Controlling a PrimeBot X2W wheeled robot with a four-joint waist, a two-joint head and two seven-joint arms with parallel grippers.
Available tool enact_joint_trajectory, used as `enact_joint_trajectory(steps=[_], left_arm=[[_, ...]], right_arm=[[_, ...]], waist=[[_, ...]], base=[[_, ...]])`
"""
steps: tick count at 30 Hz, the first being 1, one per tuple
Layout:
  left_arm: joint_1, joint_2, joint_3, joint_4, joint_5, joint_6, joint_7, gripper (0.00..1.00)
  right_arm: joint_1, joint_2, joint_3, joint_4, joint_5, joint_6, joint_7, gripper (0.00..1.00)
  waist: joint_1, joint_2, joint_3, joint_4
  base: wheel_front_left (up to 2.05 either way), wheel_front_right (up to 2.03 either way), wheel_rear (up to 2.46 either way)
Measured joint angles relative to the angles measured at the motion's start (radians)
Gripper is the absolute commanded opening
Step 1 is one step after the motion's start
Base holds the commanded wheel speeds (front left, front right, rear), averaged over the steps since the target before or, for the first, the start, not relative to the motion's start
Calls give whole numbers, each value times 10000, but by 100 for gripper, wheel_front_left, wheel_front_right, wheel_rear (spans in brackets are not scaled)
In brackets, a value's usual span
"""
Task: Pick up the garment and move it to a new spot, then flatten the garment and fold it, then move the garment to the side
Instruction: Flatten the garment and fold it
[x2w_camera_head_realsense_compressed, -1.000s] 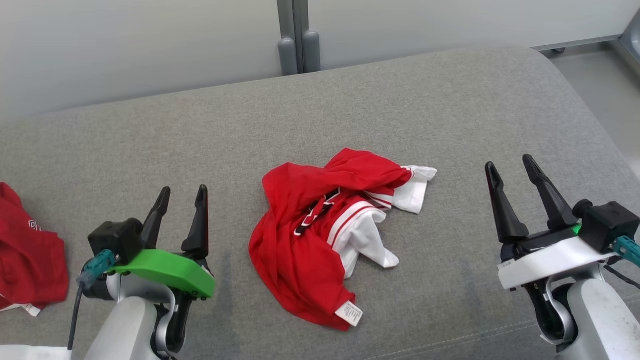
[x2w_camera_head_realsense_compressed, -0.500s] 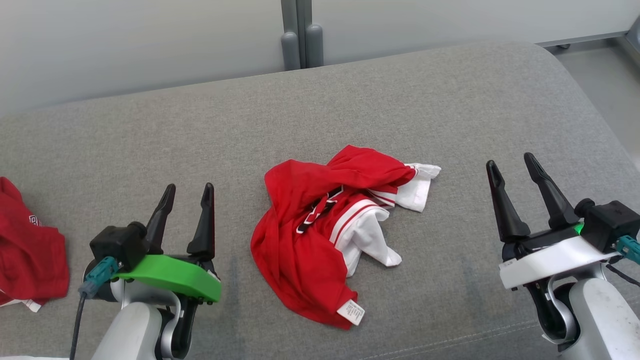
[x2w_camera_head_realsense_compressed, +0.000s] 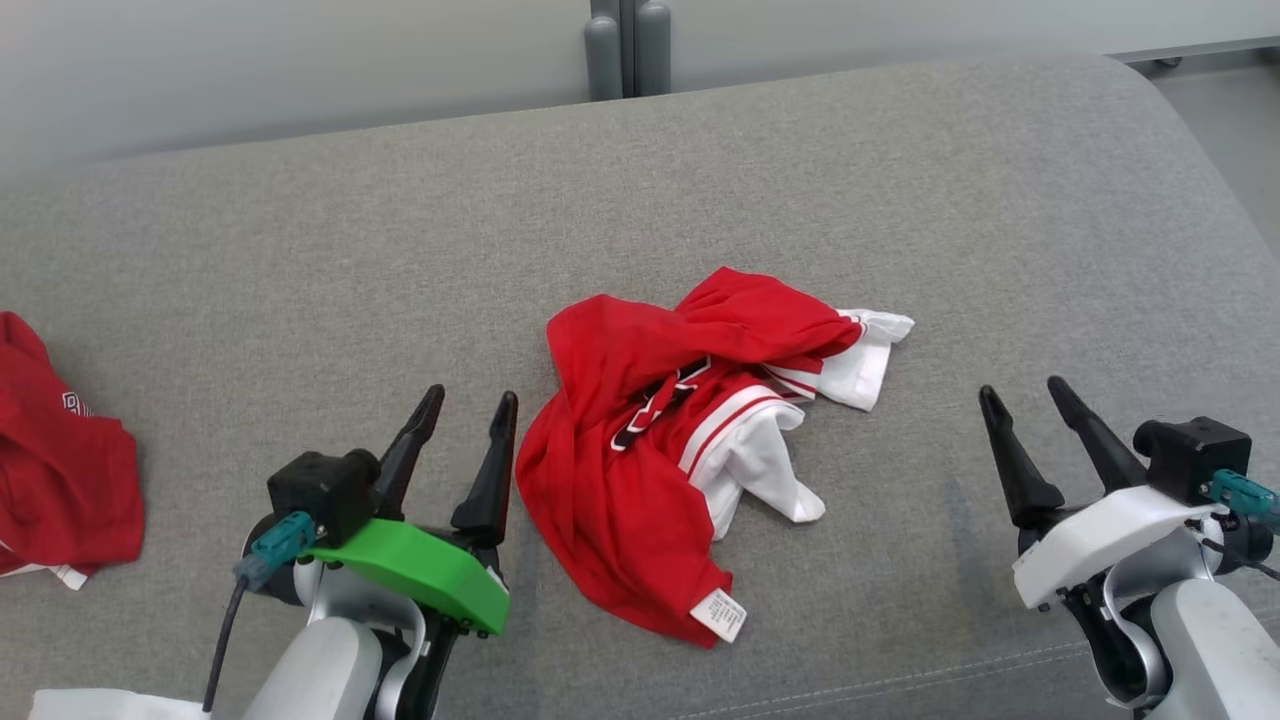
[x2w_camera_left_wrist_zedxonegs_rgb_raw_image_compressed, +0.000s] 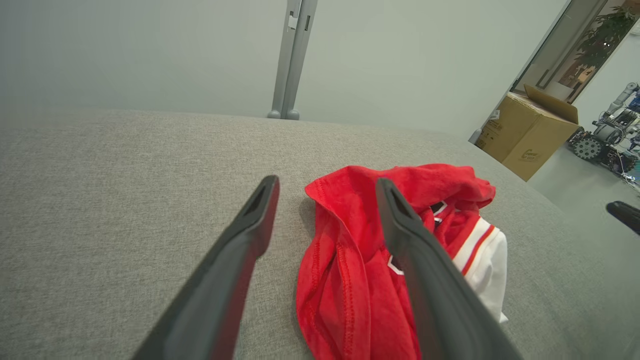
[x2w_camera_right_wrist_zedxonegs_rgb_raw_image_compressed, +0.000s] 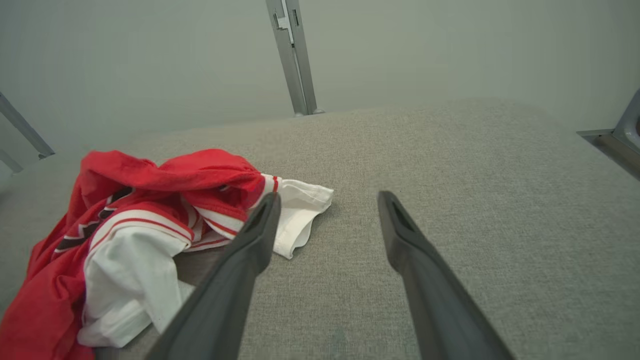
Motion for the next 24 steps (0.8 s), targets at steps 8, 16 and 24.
enact_joint_trajectory(steps=[8,16,24], left_arm=[[-2,-61,-464,-345,2,-119,372,100],[-46,-105,-757,-715,8,-219,671,100],[-295,-113,-757,-924,104,-222,759,100]], right_arm=[[-288,0,151,953,174,13,871,100],[-1398,27,282,1605,295,94,1732,100],[-2359,-382,58,2113,188,-4,2075,100]], waist=[[0,0,441,350],[0,0,999,781],[0,0,1499,1343]], base=[[0,0,0],[0,0,0],[0,0,0]])
